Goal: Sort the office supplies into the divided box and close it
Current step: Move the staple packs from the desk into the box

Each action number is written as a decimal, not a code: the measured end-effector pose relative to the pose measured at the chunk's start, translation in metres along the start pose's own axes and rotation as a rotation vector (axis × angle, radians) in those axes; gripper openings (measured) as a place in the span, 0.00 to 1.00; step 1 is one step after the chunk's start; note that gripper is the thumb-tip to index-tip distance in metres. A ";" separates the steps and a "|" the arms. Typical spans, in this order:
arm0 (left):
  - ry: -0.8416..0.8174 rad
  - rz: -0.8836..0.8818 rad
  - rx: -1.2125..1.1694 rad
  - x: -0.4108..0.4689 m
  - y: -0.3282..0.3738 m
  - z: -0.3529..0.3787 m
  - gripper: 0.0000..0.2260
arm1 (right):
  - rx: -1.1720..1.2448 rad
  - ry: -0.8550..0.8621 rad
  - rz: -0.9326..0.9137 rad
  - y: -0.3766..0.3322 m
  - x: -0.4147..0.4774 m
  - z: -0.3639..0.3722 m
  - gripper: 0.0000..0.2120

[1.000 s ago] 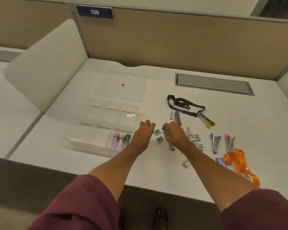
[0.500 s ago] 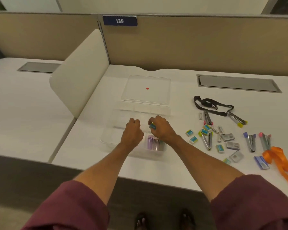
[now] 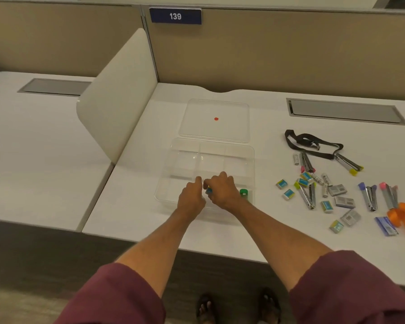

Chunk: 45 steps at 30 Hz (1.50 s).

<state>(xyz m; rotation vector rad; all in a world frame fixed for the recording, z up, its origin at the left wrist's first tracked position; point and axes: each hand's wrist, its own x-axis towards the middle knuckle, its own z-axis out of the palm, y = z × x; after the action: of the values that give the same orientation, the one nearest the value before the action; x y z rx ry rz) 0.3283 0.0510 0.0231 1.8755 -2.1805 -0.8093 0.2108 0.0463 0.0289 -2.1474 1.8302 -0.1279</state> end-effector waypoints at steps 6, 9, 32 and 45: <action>0.020 0.070 -0.043 0.003 0.001 0.000 0.15 | -0.054 -0.008 0.045 -0.002 0.001 0.010 0.14; 0.057 0.094 -0.042 0.005 0.006 0.001 0.16 | -0.001 0.027 0.076 0.002 -0.004 0.004 0.18; -0.144 0.532 0.269 0.007 0.178 0.116 0.32 | 0.003 0.135 0.585 0.207 -0.157 -0.029 0.22; -0.256 0.343 0.266 0.018 0.220 0.154 0.29 | 0.017 -0.030 0.619 0.267 -0.178 -0.014 0.14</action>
<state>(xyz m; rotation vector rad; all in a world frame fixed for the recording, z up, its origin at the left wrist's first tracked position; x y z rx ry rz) 0.0646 0.0950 -0.0030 1.4919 -2.7875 -0.7548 -0.0773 0.1824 -0.0122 -1.4681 2.3607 0.0307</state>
